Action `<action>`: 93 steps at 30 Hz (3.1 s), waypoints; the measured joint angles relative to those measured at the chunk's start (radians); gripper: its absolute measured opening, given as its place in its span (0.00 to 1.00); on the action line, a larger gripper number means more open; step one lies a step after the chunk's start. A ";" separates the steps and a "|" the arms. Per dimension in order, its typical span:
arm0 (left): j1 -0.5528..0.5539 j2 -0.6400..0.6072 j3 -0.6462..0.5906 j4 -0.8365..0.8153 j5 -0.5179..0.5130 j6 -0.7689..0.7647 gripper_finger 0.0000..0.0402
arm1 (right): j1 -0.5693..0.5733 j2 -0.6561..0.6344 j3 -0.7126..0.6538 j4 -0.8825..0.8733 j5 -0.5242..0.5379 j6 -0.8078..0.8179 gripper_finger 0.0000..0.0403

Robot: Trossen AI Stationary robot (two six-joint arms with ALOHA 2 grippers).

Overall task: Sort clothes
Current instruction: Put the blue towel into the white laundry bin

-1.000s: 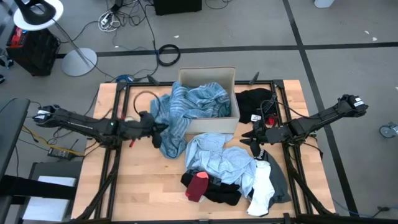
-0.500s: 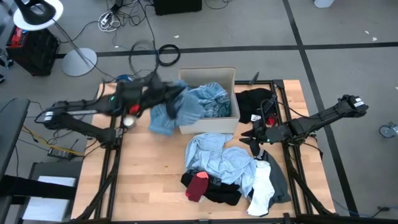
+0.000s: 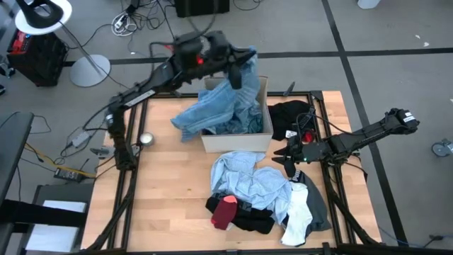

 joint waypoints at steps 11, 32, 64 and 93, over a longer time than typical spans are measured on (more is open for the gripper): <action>-0.003 0.079 -0.058 -0.541 -0.069 -0.002 0.01 | 0.000 0.000 0.000 -0.011 -0.005 -0.002 0.41; 0.048 0.170 -0.650 -0.174 0.034 -0.241 0.39 | 0.000 0.000 0.000 -0.006 -0.005 0.000 0.41; -0.048 -0.728 -1.094 -0.274 -0.132 -0.132 0.39 | 0.000 0.000 0.000 -0.022 -0.004 0.002 0.41; -0.008 -0.803 -1.908 0.417 -0.520 0.133 0.37 | 0.000 0.000 0.000 -0.023 0.013 0.021 0.41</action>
